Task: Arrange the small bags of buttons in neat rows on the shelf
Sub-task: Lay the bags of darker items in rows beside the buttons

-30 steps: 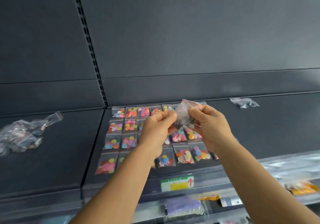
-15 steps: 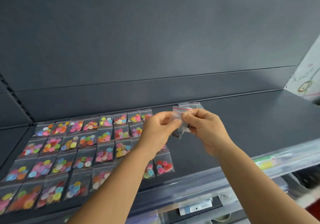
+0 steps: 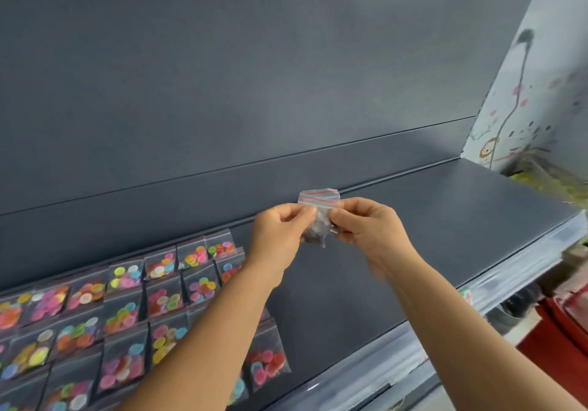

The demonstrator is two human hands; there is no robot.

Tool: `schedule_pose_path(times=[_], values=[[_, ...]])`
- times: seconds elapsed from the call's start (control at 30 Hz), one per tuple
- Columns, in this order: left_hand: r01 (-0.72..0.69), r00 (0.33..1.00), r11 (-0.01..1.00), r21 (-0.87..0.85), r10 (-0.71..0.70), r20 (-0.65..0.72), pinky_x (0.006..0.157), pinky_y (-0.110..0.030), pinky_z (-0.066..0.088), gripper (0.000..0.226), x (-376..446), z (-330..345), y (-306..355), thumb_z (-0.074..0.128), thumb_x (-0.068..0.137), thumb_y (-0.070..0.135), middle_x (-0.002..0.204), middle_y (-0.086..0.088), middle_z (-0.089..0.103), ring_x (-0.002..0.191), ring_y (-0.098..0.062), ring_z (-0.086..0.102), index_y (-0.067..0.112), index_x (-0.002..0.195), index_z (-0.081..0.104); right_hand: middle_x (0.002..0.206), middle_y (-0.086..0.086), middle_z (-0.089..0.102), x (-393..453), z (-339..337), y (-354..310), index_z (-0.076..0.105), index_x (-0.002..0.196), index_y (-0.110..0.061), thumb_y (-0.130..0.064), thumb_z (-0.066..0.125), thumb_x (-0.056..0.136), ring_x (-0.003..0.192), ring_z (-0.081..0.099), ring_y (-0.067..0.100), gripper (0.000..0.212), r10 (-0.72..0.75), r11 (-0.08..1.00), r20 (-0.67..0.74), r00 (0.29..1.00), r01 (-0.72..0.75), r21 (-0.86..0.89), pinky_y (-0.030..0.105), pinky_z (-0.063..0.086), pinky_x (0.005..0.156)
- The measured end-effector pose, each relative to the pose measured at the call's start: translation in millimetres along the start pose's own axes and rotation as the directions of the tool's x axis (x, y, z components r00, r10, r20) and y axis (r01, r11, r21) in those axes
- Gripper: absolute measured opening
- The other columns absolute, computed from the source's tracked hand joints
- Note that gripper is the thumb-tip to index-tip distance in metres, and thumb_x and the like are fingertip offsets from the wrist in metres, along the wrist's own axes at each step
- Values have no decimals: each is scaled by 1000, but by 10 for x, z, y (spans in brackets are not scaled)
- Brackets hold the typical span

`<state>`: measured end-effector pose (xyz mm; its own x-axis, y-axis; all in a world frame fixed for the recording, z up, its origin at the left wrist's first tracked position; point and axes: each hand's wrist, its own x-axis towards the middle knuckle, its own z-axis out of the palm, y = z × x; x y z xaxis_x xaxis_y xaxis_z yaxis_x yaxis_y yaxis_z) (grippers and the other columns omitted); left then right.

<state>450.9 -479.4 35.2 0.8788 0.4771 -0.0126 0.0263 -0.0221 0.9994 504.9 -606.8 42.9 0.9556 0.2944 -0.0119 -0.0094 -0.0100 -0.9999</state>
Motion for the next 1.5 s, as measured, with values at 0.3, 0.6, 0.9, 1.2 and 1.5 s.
schedule_pose_path(times=[0.3,0.6,0.9,1.2,1.5], values=[[-1,999,999,49,3,-40,62,-22,54,15,354,108,-67,62,88,16,62,1,62,56,-8,55,6,81,69,59,-6,58,373,-171,130,69,72,-13,-23,64,86,62,44,14,18,21,995,-94,995,-30,-94,27,40,61],[41,981,982,182,-6,-191,59,-26,48,16,777,576,-268,59,87,17,73,-3,72,58,-14,57,16,73,67,61,-4,62,1088,-756,373,65,71,-19,-16,56,84,54,46,13,16,-51,933,-86,995,17,-360,25,39,53],[117,955,876,468,30,-294,65,-28,48,14,1237,1302,-480,55,87,21,83,3,72,78,-18,65,17,91,68,77,-2,67,1821,-1258,678,62,90,-18,-15,59,84,66,58,15,7,-3,844,86,996,49,-534,23,40,57],[121,946,616,778,166,-279,92,-33,43,36,1377,1414,-517,53,93,20,125,-2,58,112,-20,50,14,128,54,113,2,58,2075,-1292,758,52,123,-17,-16,59,87,95,59,22,37,-89,691,253,963,242,-681,27,42,79],[-182,961,189,965,244,133,86,-26,49,21,1152,1462,-718,69,83,19,111,0,66,106,-18,59,12,103,71,109,-4,61,1996,-1307,905,69,105,-22,-20,57,89,101,50,21,20,-179,514,524,833,533,-672,28,43,83]])
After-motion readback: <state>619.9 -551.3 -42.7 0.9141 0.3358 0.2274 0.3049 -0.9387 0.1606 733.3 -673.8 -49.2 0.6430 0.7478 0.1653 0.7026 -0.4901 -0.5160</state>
